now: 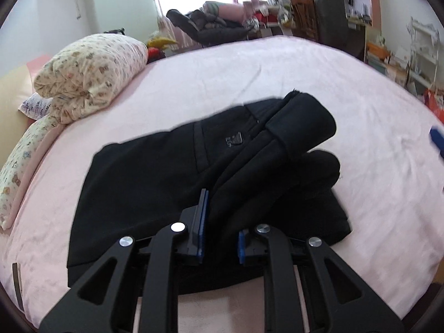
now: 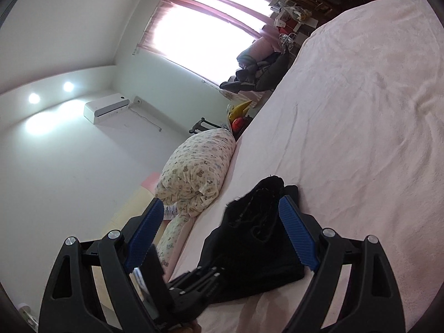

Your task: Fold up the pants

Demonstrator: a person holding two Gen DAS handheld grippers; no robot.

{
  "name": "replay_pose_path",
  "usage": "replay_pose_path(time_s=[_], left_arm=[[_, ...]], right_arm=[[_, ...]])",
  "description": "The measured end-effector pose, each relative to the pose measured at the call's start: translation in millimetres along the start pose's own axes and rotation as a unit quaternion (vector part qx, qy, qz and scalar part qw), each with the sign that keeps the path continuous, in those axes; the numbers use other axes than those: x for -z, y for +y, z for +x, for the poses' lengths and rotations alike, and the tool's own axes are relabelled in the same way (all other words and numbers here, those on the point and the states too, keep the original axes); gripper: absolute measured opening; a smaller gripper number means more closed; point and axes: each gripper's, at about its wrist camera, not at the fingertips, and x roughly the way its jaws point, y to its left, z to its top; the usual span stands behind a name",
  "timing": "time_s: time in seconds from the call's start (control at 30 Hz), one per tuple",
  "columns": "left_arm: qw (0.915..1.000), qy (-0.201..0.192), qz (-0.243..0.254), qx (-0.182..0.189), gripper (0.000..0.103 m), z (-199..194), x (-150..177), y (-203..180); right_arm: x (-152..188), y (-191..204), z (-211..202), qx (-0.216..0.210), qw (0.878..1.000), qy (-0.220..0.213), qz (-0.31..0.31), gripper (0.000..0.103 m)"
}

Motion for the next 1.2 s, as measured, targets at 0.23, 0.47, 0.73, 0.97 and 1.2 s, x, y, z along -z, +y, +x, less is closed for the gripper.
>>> replay_pose_path(time_s=[0.23, 0.47, 0.73, 0.97, 1.2], left_arm=[[0.9994, -0.018, 0.029, 0.010, 0.016, -17, 13, -21], [0.9984, 0.016, 0.054, 0.001, 0.018, 4, 35, -37], [0.9965, 0.008, -0.016, 0.082, 0.037, -4, 50, -7], [0.9870, -0.057, -0.104, 0.108, 0.098, -47, 69, 36], [0.9908, -0.092, -0.052, -0.084, 0.101, -65, 64, 52]], right_arm=[[3, -5, 5, 0.008, 1.000, 0.003, 0.010, 0.087], [4, -6, 10, 0.021, 1.000, 0.008, 0.001, 0.087], [3, -16, 24, -0.088, 0.995, 0.033, 0.034, 0.087], [24, 1, 57, -0.133, 0.985, 0.107, 0.006, 0.096], [52, 37, 69, -0.170, 0.972, 0.142, -0.081, 0.096]])
